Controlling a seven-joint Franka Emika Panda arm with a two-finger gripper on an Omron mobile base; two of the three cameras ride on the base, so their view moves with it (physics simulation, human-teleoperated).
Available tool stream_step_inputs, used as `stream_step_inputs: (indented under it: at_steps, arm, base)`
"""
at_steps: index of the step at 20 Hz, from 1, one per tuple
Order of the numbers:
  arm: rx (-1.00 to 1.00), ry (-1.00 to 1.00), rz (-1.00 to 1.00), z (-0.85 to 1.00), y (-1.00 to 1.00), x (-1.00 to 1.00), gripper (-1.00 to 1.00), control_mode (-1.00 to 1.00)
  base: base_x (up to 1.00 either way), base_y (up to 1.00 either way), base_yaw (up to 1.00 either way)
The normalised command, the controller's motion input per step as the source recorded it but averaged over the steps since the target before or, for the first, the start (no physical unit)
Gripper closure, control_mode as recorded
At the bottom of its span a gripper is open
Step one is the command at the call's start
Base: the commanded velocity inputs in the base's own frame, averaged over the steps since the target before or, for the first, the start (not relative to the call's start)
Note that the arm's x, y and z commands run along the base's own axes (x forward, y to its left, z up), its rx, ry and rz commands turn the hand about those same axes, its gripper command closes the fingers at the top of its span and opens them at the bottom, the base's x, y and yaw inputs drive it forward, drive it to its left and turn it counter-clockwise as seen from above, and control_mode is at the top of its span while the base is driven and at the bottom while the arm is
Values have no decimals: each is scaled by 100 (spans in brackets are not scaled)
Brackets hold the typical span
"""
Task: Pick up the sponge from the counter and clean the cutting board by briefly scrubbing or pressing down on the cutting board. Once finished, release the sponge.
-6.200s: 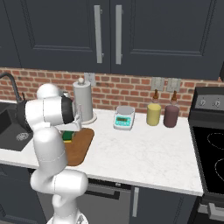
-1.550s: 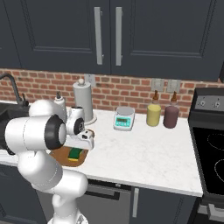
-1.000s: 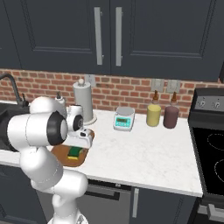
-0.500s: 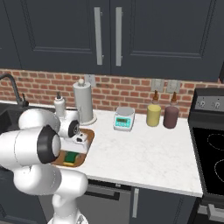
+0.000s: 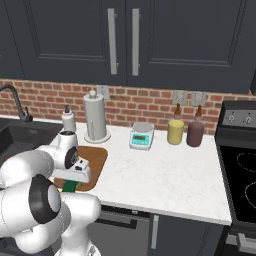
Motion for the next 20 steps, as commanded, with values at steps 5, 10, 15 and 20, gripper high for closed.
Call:
stream_step_inputs:
  at_steps: [5, 10, 15, 20]
  arm:
    - [0, -7, 0, -28, 68, -22, 100, -100]
    - [0, -5, 0, -8, 57, 13, 100, -100]
    - [0, -7, 0, 0, 7, 44, 100, -100]
    - [0, -9, 0, 4, 0, 15, 100, -100]
  base:
    - [0, 0, 0]
    - [0, 0, 0]
    - [0, 0, 0]
    - [0, 0, 0]
